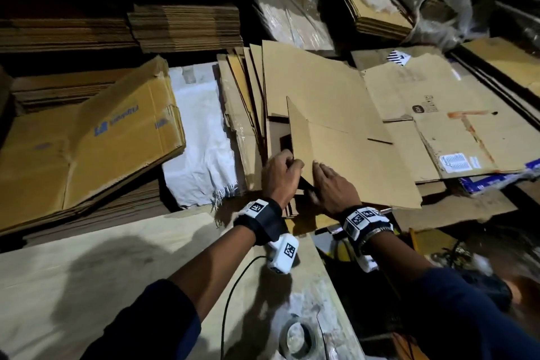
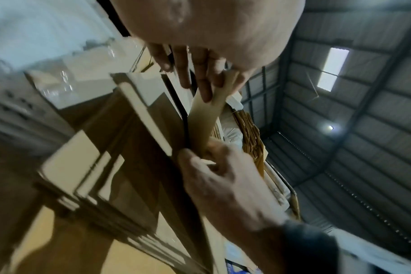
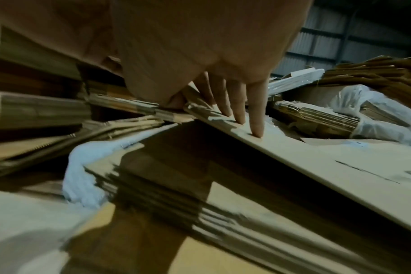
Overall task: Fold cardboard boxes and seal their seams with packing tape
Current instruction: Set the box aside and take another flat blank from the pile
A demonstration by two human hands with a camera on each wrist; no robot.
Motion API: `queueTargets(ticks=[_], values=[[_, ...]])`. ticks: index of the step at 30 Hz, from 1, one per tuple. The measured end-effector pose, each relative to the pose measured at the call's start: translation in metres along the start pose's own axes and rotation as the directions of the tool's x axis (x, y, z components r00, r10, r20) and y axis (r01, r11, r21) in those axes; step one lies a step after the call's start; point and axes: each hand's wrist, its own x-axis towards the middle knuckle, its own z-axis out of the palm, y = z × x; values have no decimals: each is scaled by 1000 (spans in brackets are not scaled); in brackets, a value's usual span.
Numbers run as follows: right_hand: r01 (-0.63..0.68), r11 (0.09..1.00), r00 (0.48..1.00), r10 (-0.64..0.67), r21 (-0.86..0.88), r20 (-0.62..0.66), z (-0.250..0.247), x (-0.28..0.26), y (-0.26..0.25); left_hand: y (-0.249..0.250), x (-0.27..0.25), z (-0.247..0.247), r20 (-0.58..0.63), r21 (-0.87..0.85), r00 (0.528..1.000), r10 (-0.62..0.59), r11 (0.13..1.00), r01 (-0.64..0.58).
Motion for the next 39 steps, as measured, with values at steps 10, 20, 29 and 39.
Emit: queueTargets(ticks=[10, 20, 29, 39], values=[[108, 964, 992, -90, 241, -85, -20, -46, -87, -52, 13, -109, 88, 67, 856, -509, 861, 505], [162, 944, 979, -117, 288, -165, -33, -144, -170, -54, -77, -166, 192, -234, 938, -287, 915, 328], [249, 805, 954, -107, 539, -281, -90, -216, -300, 45, -218, -311, -118, -129, 989, -85, 989, 69], [403, 642, 867, -39, 652, -496, -122, -276, -417, 66, -303, -445, -321, 57, 941, -107, 990, 132]])
